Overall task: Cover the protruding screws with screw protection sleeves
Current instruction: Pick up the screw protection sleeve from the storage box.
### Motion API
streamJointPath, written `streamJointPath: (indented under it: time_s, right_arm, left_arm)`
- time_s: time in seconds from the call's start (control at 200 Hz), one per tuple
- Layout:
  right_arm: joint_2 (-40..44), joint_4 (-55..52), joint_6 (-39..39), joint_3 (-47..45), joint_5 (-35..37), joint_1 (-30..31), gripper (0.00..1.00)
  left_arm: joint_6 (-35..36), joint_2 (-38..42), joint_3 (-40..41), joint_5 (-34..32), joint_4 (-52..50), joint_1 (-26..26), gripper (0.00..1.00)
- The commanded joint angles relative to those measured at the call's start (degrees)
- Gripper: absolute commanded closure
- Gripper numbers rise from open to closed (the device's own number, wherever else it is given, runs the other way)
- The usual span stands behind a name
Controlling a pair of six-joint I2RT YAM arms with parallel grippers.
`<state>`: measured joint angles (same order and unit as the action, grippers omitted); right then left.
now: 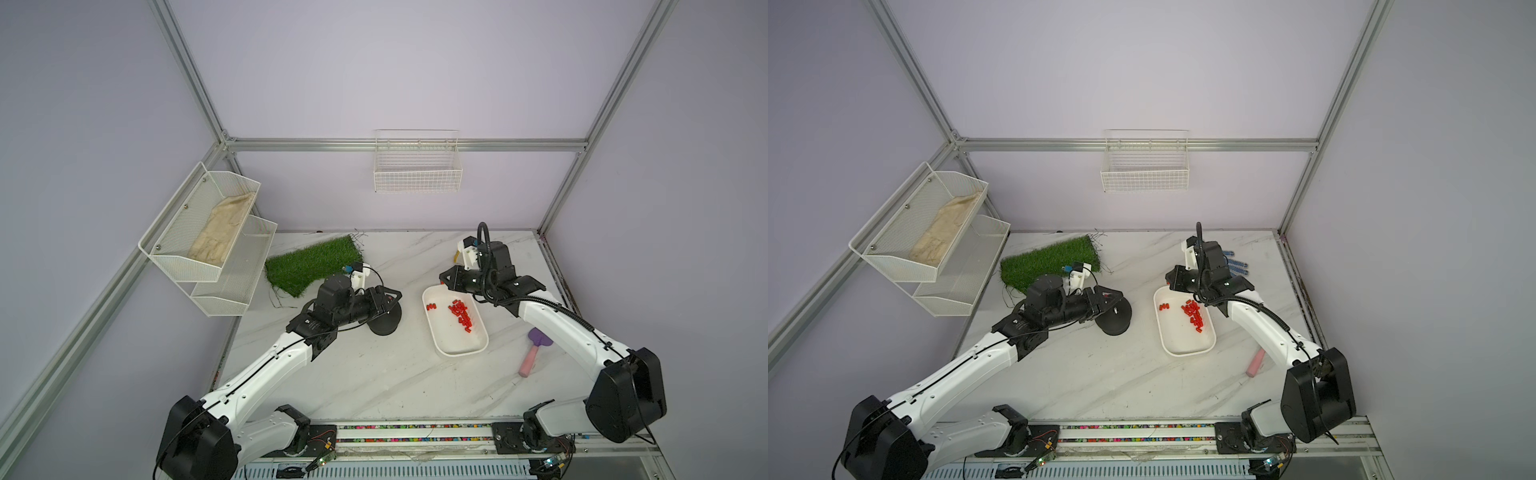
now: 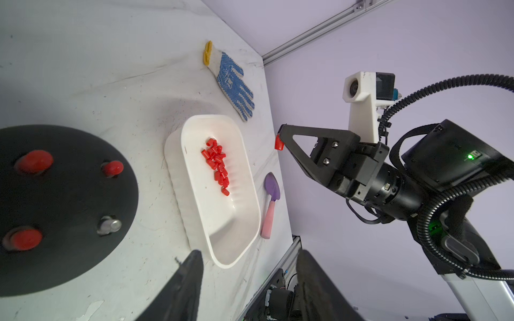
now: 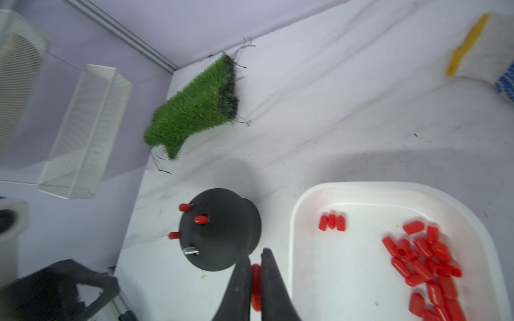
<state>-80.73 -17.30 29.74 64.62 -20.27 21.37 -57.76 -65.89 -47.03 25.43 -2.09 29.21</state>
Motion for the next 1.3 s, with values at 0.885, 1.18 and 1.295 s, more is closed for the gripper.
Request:
streamJointPath:
  time_s: [0.885, 1.18, 1.295]
  right_arm:
    - [6.4, 28.3, 20.4, -5.6, -13.1, 5.4, 0.87]
    - [5.5, 29.3, 21.1, -6.4, -13.8, 7.2, 0.87]
    - [5.4, 29.5, 21.3, -6.4, -14.1, 7.3, 0.87]
  left_arm:
    - [-6.8, -8.1, -1.9, 8.1, 39.4, 3.2, 0.65]
    - [-7.5, -8.6, -2.2, 8.5, 42.8, 3.2, 0.71]
    - [-7.6, -8.3, -1.7, 8.5, 42.9, 3.2, 0.74]
